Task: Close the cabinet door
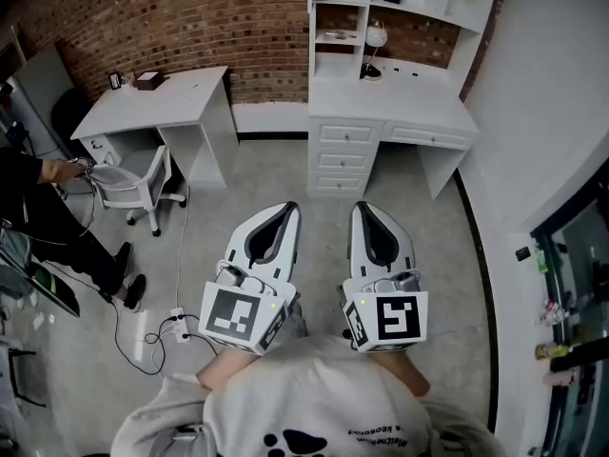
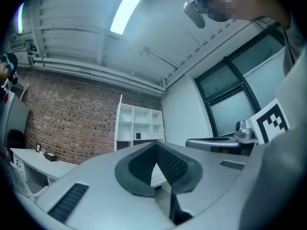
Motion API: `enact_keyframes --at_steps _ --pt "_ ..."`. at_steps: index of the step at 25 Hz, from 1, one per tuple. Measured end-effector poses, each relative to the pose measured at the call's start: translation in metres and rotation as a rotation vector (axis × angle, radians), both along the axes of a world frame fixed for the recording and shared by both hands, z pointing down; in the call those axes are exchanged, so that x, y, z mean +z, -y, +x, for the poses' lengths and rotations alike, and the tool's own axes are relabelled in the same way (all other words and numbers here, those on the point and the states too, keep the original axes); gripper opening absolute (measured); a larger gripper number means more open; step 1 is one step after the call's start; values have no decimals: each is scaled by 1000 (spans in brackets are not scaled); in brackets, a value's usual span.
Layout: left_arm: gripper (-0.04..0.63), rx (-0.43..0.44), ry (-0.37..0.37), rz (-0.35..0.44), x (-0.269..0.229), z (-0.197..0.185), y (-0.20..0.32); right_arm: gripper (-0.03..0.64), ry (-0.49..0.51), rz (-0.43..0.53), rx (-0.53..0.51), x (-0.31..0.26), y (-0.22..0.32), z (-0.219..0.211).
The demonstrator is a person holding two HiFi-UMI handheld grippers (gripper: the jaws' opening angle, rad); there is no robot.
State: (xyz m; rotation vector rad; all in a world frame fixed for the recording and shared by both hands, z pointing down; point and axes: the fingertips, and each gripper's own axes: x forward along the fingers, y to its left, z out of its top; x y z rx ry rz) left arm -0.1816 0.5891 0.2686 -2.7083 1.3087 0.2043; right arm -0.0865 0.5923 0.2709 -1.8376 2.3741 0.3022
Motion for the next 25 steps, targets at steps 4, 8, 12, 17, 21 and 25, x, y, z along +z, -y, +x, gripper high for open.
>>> enact_keyframes --at_steps 4,8,12,17,21,25 --pt "8 -2 -4 -11 5 -2 16 18 21 20 -14 -1 14 -2" --pt "8 -7 -13 -22 8 -6 45 18 19 20 -33 -2 42 -8" --pt "8 -1 -22 -16 7 -3 83 18 7 15 -42 -1 79 -8" --pt "8 8 -26 -17 -1 -1 136 18 2 18 -36 -8 131 -7" --pt "8 36 -31 -8 -8 3 178 18 -11 19 -34 -16 172 -8" --pt "8 62 -25 -10 -10 5 215 18 -14 11 -15 -17 208 -7"
